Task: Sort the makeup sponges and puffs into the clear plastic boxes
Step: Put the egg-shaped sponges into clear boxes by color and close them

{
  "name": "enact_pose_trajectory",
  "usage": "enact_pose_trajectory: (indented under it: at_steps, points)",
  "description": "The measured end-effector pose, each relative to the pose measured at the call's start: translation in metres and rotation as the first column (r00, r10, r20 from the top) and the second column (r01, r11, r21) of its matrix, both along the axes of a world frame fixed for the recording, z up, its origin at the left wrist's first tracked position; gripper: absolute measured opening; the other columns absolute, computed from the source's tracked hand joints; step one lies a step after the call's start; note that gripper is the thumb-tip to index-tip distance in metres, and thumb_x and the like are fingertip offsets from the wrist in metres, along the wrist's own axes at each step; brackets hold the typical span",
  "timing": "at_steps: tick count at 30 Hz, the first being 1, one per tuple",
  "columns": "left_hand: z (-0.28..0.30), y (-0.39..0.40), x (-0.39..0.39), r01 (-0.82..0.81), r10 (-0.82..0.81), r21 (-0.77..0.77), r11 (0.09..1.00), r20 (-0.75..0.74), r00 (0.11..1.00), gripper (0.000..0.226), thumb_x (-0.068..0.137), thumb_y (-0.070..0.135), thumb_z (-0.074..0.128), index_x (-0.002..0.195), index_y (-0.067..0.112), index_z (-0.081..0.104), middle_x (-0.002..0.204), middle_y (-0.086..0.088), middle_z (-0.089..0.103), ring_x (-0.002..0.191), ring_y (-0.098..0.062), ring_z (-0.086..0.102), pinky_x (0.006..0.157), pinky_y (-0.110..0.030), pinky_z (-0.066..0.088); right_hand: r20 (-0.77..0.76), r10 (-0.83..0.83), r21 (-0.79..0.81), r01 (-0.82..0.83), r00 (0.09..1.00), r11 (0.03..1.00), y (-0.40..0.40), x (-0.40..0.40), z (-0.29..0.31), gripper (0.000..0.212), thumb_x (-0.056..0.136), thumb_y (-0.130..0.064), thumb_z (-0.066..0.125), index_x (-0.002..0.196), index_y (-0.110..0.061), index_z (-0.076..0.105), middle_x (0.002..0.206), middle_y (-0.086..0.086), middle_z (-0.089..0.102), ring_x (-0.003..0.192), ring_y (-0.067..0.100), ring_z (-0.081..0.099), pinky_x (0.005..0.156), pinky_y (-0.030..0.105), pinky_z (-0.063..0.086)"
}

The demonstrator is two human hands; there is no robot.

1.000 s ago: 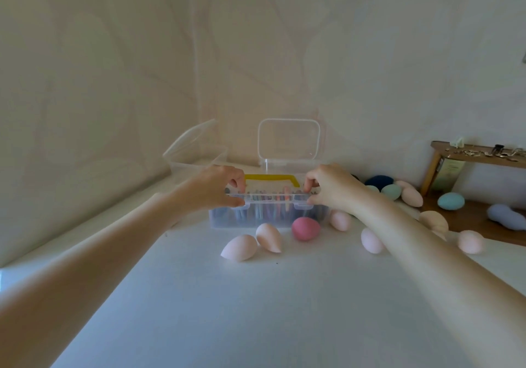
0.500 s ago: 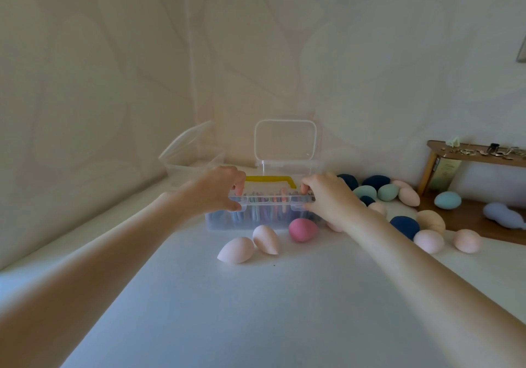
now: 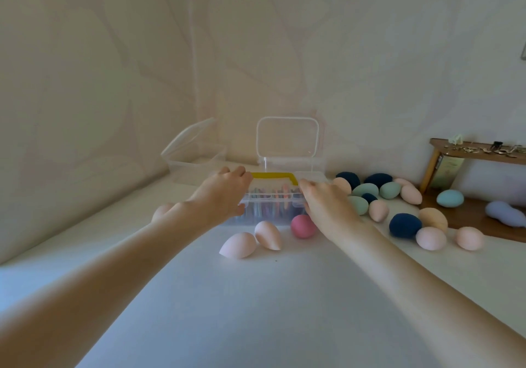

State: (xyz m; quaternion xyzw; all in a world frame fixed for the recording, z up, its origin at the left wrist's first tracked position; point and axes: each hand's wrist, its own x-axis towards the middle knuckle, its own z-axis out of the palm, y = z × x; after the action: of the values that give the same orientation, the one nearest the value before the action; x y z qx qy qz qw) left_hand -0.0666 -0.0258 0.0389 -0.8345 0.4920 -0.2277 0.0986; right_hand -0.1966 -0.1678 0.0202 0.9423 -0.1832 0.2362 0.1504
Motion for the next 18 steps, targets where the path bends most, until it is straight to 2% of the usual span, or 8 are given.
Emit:
enact_pose_trajectory:
  at_steps: [3,6,9,10,13,14,16,18]
  points:
    - [0.001,-0.001,-0.005,-0.025,0.025,0.007,1.000,0.027,0.999,0.044,0.087,0.026,0.053,0.125,0.009,0.040,0.123,-0.006,0.048,0.107,-0.024,0.052,0.084,-0.030,0.045,-0.033,0.028,0.044,-0.027,0.999,0.999,-0.001,0.000,-0.001,0.022,0.088,-0.001,0.048,0.110,-0.005,0.052,0.099,0.014,0.067,0.086,0.032,0.065,0.045,0.024,0.015]
    - [0.000,-0.003,-0.013,-0.060,0.060,0.015,0.998,-0.001,0.998,0.042,0.085,0.022,0.057,0.122,0.007,0.043,0.120,-0.006,0.049,0.105,-0.024,0.053,0.077,-0.029,0.046,-0.054,0.004,0.080,0.000,0.999,0.997,0.003,-0.002,0.001,0.025,0.093,-0.003,0.041,0.117,-0.007,0.048,0.112,0.012,0.063,0.098,0.030,0.062,0.063,0.031,0.039]
    - [0.003,-0.003,-0.025,-0.105,0.106,-0.028,0.994,0.050,0.993,0.049,0.052,0.024,0.086,0.092,0.007,0.064,0.089,-0.005,0.062,0.073,-0.022,0.063,0.049,-0.026,0.047,-0.095,0.007,0.128,0.005,0.995,0.992,0.013,-0.007,0.005,0.027,0.092,-0.001,0.041,0.118,-0.005,0.048,0.114,0.014,0.060,0.102,0.030,0.061,0.075,0.034,0.045]
    - [0.003,-0.003,-0.026,-0.126,0.127,-0.035,0.991,0.051,0.991,0.048,0.052,0.022,0.087,0.092,0.006,0.064,0.090,-0.006,0.063,0.074,-0.023,0.063,0.050,-0.027,0.049,-0.103,0.010,0.131,0.003,0.995,0.991,0.014,-0.009,0.007,0.026,0.092,-0.001,0.041,0.117,-0.005,0.049,0.113,0.014,0.061,0.102,0.031,0.060,0.074,0.034,0.044]
    - [0.001,-0.003,-0.022,-0.109,0.109,0.003,0.994,-0.050,0.993,0.044,0.088,0.021,0.059,0.125,0.007,0.042,0.123,-0.006,0.048,0.110,-0.026,0.052,0.081,-0.034,0.049,-0.126,0.044,0.215,-0.016,0.991,0.977,0.012,-0.009,0.020,0.016,0.091,-0.007,0.048,0.104,-0.009,0.056,0.103,0.011,0.062,0.096,0.031,0.060,0.066,0.031,0.037]
    - [0.003,-0.002,-0.021,-0.100,0.099,-0.010,0.995,-0.076,0.992,0.045,0.089,0.024,0.057,0.128,0.009,0.040,0.126,-0.006,0.046,0.113,-0.025,0.050,0.084,-0.034,0.048,-0.134,0.053,0.275,-0.014,0.990,0.961,0.008,-0.007,0.027,0.005,0.090,-0.012,0.053,0.092,-0.011,0.058,0.094,0.009,0.061,0.088,0.028,0.059,0.063,0.030,0.034]
    - [0.005,0.001,-0.017,-0.071,0.069,-0.033,0.997,-0.067,0.995,0.046,0.089,0.027,0.056,0.128,0.010,0.039,0.126,-0.005,0.046,0.113,-0.024,0.050,0.084,-0.034,0.047,-0.140,0.090,0.433,-0.021,0.986,0.901,-0.004,-0.003,0.043,0.023,0.089,-0.019,0.058,0.068,-0.012,0.052,0.072,0.006,0.055,0.068,0.022,0.052,0.056,0.028,0.033]
    - [0.006,0.005,-0.018,-0.030,0.028,-0.025,0.999,-0.056,0.998,0.044,0.091,0.035,0.052,0.127,0.012,0.040,0.125,-0.004,0.047,0.112,-0.024,0.051,0.082,-0.034,0.046,-0.096,0.095,0.521,-0.032,0.991,0.853,-0.021,0.005,0.057,0.026,0.091,-0.017,0.054,0.068,-0.005,0.060,0.073,0.010,0.061,0.070,0.024,0.055,0.061,0.030,0.041]
